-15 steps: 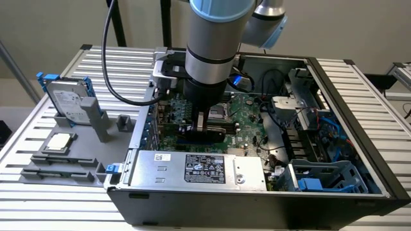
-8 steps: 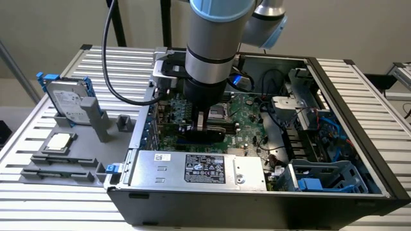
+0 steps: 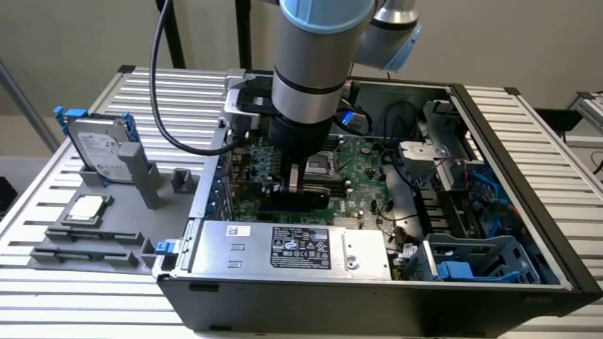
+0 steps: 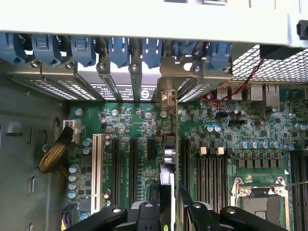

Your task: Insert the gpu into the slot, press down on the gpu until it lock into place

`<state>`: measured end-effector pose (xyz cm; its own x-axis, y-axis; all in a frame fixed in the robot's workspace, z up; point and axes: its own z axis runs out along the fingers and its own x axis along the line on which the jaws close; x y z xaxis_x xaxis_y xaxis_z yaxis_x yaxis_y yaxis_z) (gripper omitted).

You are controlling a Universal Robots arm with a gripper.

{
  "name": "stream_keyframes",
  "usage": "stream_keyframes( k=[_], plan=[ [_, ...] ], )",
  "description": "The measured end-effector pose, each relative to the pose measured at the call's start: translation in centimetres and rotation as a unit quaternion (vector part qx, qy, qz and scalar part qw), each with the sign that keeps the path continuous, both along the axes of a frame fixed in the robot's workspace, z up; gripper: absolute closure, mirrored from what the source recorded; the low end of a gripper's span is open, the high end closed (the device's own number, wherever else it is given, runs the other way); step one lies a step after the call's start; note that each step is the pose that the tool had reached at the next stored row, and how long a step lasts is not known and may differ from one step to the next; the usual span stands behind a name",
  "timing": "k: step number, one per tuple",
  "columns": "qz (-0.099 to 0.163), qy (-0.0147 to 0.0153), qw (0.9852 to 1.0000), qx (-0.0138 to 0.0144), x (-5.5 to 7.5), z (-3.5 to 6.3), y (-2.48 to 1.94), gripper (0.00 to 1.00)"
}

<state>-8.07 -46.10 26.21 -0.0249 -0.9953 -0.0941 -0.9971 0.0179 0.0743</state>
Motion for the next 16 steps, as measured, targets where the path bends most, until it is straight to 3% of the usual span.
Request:
stream_keyframes(
  k=[16],
  plan=[
    [0.003, 0.0014, 1.0, -0.0002, 0.0, -1.13, 0.0, 0.74]
  ],
)
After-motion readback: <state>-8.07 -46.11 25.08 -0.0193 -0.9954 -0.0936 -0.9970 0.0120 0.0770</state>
